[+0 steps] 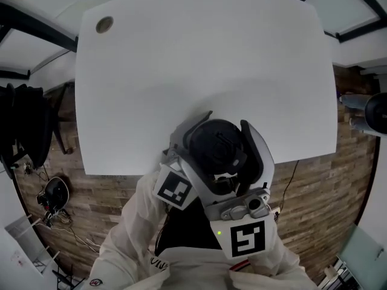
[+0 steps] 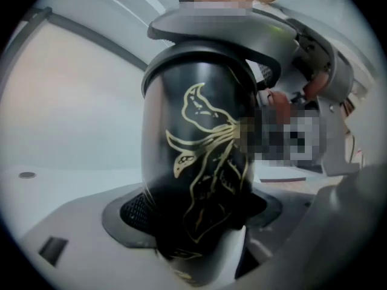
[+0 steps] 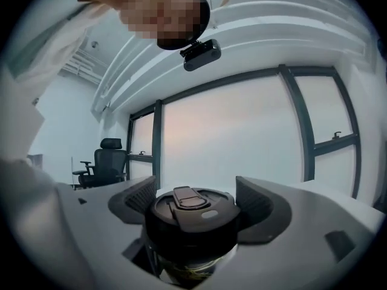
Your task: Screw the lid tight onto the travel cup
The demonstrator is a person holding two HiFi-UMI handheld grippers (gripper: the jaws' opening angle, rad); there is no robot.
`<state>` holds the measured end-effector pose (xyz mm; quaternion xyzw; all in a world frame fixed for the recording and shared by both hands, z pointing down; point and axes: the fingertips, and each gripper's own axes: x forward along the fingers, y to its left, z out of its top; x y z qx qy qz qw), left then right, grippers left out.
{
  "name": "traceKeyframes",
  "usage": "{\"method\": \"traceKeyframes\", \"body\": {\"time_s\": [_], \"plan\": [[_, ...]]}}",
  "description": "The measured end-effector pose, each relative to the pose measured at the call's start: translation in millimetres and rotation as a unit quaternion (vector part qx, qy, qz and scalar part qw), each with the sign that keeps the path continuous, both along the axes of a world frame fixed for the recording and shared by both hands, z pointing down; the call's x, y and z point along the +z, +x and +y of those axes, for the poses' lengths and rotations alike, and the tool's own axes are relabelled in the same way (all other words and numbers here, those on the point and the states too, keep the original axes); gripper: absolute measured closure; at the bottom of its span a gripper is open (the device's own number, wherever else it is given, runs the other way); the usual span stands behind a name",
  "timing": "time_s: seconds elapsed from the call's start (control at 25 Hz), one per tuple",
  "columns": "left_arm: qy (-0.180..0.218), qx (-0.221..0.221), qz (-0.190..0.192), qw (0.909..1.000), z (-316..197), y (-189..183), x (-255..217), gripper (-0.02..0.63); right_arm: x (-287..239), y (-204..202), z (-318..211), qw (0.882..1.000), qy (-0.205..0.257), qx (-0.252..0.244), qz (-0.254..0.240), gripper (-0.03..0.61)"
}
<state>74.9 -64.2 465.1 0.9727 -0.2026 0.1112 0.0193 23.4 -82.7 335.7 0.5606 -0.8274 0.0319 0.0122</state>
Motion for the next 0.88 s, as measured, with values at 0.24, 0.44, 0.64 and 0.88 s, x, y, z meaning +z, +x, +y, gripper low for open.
{"method": "traceKeyframes", "body": {"time_s": [0.24,0.44,0.64,0.88], "plan": [[-0.012,0.024,-0.016,0.9995,4.1,1.4,3.1,0.212,-6.6,-0.5,10.4,0.996,0.002,-0.082,-0.022,0.147],[0.021,0.092,0.033,0.995,4.0,3.0,-12.6,0.212,-12.6,-1.1,24.2,0.961,-0.021,-0.271,-0.049,0.14],[-0.002,0.197,0.046,0.9793,18.2,0.2,-11.1,0.212,-15.5,-21.8,29.8,0.879,-0.062,-0.465,-0.082,0.056],[-0.007,0.233,0.05,0.9712,20.4,-0.3,-10.6,0.212,7.3,-44.0,29.5,0.862,-0.029,-0.505,0.021,0.055]]}}
